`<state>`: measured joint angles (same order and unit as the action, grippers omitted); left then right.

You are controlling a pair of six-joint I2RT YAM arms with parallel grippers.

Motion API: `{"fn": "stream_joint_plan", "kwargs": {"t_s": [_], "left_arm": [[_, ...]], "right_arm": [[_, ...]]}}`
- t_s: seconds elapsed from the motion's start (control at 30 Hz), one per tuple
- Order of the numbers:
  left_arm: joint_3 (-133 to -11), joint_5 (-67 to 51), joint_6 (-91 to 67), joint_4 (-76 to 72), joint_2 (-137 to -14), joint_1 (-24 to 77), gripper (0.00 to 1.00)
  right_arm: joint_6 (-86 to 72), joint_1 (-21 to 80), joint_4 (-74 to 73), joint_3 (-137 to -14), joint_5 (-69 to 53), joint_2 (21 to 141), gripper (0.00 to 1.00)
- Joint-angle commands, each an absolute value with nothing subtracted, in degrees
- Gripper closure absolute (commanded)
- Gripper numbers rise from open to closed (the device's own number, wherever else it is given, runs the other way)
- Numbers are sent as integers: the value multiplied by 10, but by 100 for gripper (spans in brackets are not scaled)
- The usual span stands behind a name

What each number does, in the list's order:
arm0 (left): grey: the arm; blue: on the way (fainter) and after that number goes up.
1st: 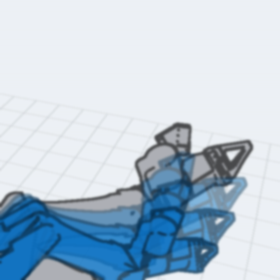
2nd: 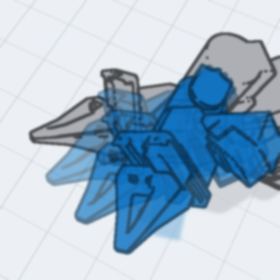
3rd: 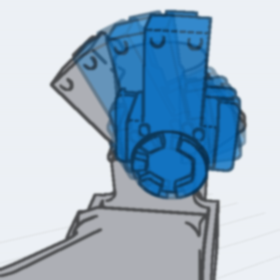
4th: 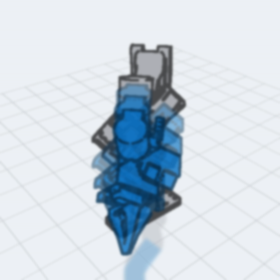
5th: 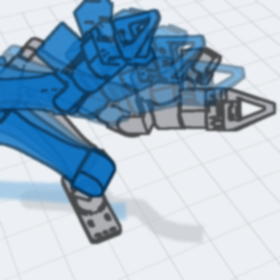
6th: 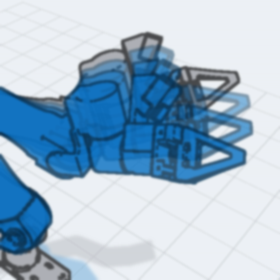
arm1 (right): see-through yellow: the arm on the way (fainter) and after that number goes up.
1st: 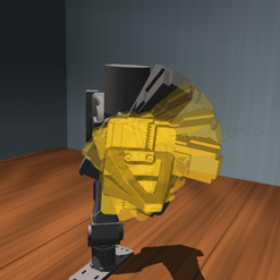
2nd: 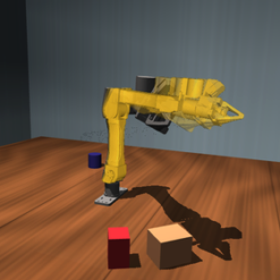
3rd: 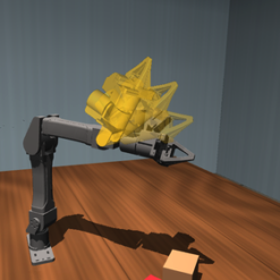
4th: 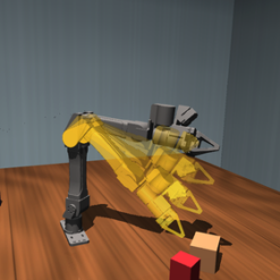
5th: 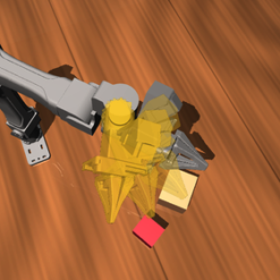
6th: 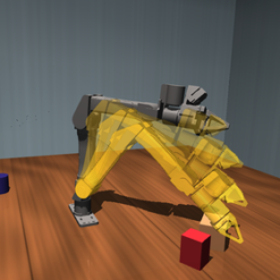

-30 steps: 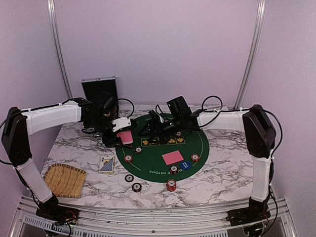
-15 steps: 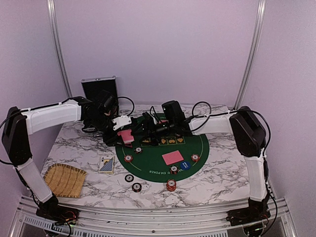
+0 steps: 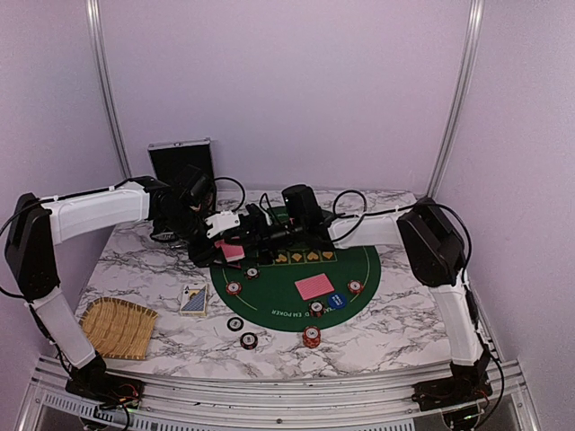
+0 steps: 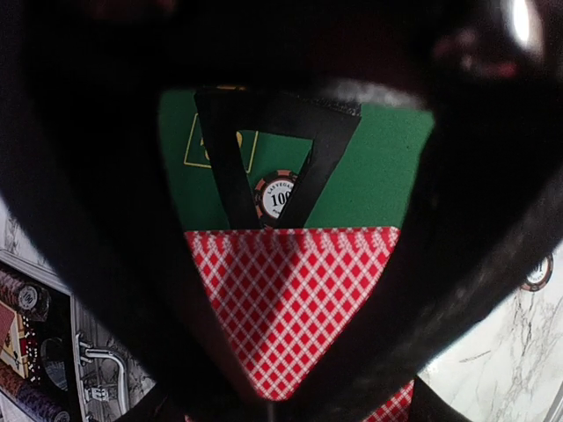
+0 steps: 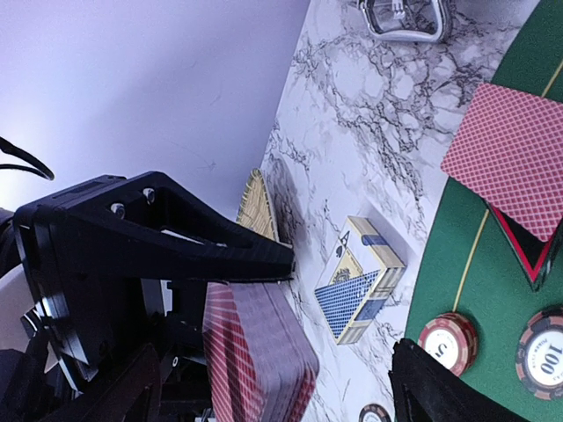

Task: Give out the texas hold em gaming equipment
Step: Pick up the poker card from the face-down deck piles.

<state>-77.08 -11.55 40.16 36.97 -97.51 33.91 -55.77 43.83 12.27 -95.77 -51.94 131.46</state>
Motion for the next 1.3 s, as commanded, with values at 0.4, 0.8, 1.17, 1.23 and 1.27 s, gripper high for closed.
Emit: {"fn": "stream_joint_plan", "kwargs": {"t_s": [0.4, 0.8, 1.17, 1.23, 1.27], "left_arm": [[-792, -127, 402, 375, -976, 340, 100], [-789, -124, 405, 374, -971, 340, 100], [-789, -122, 406, 375, -972, 340, 100], [-787, -121, 406, 375, -973, 340, 100], [-787, -121, 406, 375, -973, 340, 100]], "right_arm": [[-550, 452, 72, -1050, -519, 1381, 22], [-483, 427, 2, -1008, -487, 1340, 28], [-470, 420, -14, -984, -486, 1301, 49], [-471, 419, -12, -979, -486, 1293, 56], [-472, 418, -11, -978, -486, 1289, 59]]}}
